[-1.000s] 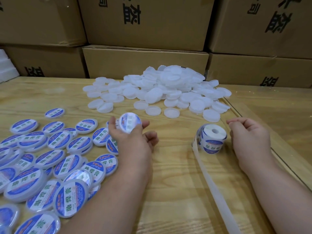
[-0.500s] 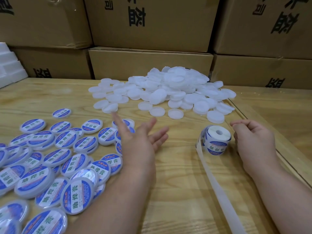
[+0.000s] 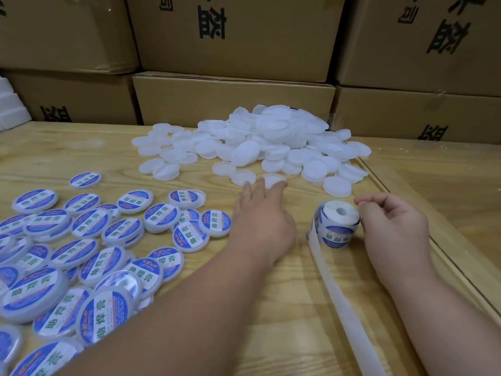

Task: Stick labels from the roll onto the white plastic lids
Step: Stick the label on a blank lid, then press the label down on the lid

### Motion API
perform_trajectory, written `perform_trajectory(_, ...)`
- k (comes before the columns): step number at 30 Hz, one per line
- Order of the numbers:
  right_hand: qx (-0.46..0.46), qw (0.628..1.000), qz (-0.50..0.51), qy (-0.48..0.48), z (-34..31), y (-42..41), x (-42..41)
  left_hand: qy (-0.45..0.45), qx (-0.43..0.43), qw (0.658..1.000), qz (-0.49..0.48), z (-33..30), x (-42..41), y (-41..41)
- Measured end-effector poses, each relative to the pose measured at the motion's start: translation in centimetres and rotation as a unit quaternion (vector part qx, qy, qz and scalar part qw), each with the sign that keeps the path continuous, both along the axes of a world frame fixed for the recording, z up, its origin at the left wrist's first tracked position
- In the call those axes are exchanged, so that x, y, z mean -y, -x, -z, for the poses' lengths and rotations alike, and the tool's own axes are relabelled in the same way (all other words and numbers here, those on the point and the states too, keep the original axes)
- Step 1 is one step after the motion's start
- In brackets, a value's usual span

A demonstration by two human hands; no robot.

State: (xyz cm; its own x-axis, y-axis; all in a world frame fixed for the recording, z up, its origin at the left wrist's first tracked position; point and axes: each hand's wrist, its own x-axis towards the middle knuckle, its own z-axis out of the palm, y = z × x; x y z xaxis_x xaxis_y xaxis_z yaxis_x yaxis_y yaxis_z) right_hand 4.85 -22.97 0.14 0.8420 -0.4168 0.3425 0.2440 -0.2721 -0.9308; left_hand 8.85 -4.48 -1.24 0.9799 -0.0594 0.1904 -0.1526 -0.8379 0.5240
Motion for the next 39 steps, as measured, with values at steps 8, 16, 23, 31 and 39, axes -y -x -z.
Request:
perform_trajectory(8,0.141,0.976,-0.145,0.084,-1.6,3.1,-1.9,-0.078,-0.057,0.992,-0.087,-0.7,-0.1,-6.5)
perform_trajectory(16,0.128,0.974,-0.146,0.115,-1.7,3.3,-2.6,-0.155,-0.069,0.984,-0.058,-0.6,0.3,-7.0)
perform_trajectory(23,0.095,0.977,-0.124,0.145,-1.4,3.0,-2.5,-0.121,-0.025,0.992,-0.013,-0.1,0.1,-4.8)
perform_trajectory(31,0.037,0.977,-0.139,0.157,-1.5,3.0,-2.7,-0.087,0.009,0.996,0.033,0.4,-1.1,3.1)
perform_trajectory(39,-0.038,0.961,-0.1,0.256,-2.2,3.3,-3.1,0.012,-0.006,0.999,0.048,-0.5,-2.2,6.9)
